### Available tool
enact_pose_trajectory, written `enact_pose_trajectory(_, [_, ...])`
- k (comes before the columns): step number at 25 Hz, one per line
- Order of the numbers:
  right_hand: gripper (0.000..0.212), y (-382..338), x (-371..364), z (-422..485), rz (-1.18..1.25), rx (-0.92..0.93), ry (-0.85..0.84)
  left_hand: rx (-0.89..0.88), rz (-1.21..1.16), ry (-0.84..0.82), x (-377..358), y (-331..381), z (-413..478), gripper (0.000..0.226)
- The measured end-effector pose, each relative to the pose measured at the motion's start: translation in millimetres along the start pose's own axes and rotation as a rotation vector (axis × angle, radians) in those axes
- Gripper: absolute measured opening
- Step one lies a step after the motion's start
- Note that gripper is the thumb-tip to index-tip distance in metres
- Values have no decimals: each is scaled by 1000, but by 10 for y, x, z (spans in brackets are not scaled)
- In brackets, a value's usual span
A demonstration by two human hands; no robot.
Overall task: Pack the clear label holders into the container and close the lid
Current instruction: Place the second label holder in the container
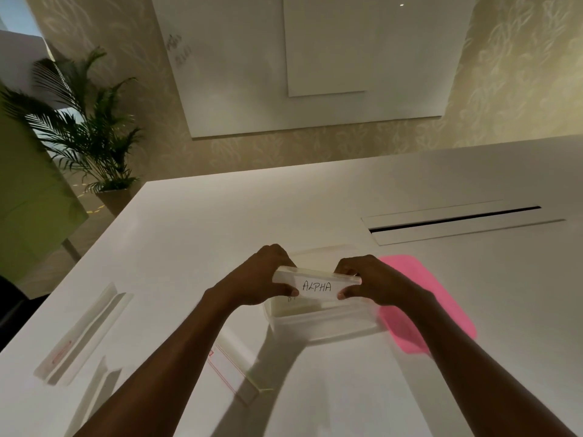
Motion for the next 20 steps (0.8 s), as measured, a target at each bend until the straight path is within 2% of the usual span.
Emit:
enact_pose_trajectory(4, [42,109,-100,85,-255,-7,-88,70,106,-71,-272,-34,114,50])
enact_pose_trajectory(9, [47,133,-185,141,-386,-22,-101,135,210,-115,-497,-92,137,53])
enact_pose_trajectory(14, [35,127,-147,145,-334,-48,-78,153,240,-98,-534,-114,144,40])
enact_pose_trajectory(20, [6,125,-132,133,-349,-67,-66,102,271,-62,-535,-76,141,27])
Point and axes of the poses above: each hand's wrist, its own z-axis towards the middle knuckle, its own x-axis out of the back of the hand, y = z × x, the point moved 10 cm from there along z, towards the middle knuckle, and after that the axes turned 1 degree about z, right-handed, at the moved point
